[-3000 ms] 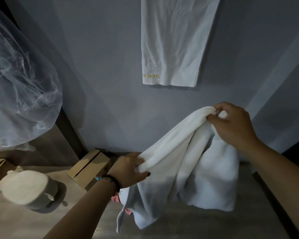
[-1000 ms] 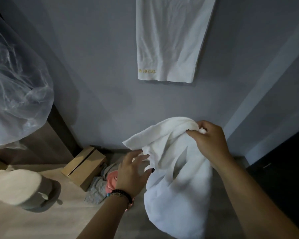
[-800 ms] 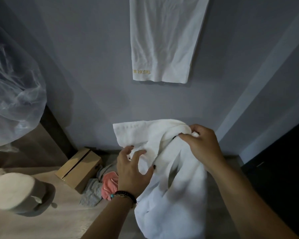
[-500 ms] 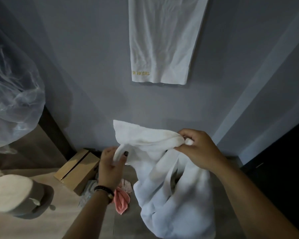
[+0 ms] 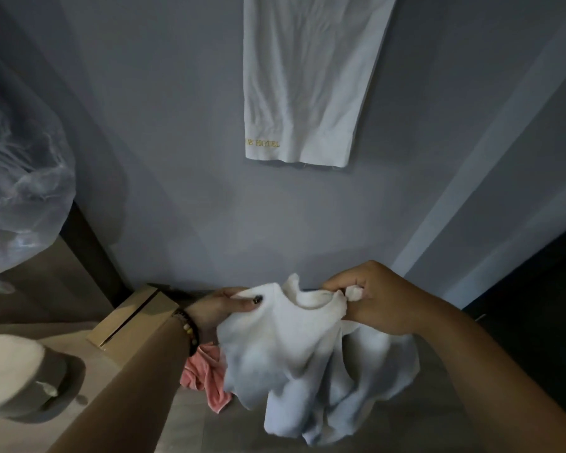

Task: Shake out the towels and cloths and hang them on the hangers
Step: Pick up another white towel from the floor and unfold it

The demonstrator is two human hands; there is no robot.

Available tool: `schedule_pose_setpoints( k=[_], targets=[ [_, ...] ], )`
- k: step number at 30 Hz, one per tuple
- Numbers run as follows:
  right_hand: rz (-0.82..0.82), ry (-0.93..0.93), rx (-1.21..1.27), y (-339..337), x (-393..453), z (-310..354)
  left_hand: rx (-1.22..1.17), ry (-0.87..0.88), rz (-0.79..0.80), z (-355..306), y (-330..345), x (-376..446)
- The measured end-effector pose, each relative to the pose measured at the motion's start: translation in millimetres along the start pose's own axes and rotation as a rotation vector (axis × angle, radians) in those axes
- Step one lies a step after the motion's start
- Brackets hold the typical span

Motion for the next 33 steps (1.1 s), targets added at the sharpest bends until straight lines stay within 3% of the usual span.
schedule_pose_setpoints(
  k=[3, 5, 9, 11, 14, 17, 20, 27, 30, 33],
  targets=[
    [0.069, 0.035, -0.051, 10, -1, -3, -0.058, -0.095, 0.102, 32, 16, 13],
    [0.031, 0.108, -0.077, 7, -4, -21, -0.101, -0.103, 0.092, 42, 18, 16],
    [-0.162, 0.339, -0.197, -15, -23, -59, -0.092, 0.128, -0.109, 13, 12, 7],
    [-0.239, 0.392, -0.187, -19, -32, -68, 0.064, 0.251, -0.249, -14, 17, -6],
    [-0.270, 0.318, -0.104, -10, -28, -62, 0.352, 0.417, -0.348, -58, 50, -24],
    [-0.280, 0.208, -0.024, 6, -15, -47, 0.663, 0.513, -0.331, -87, 81, -29],
    [-0.360, 0.101, 0.087, 14, -7, -29, 0.933, 0.485, -0.303, -94, 91, -29],
    [-0.332, 0.102, 0.079, 20, 12, -24, 0.738, 0.372, -0.330, -76, 74, -49],
    [-0.430, 0.065, 0.161, 12, 10, -26, 0.534, 0.358, -0.263, -66, 71, -57],
    [-0.534, 0.105, 0.280, 7, 6, -38, 0.607, 0.351, -0.247, -65, 78, -62]
  ],
)
Point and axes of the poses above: each hand's wrist, its own x-axis towards the middle knuckle, its own y-axis out of the palm, z = x × y, the point moved 10 cm from there along x, towards the middle knuckle, and after that the axes turned 15 degrees about z, right-handed, at the moved point
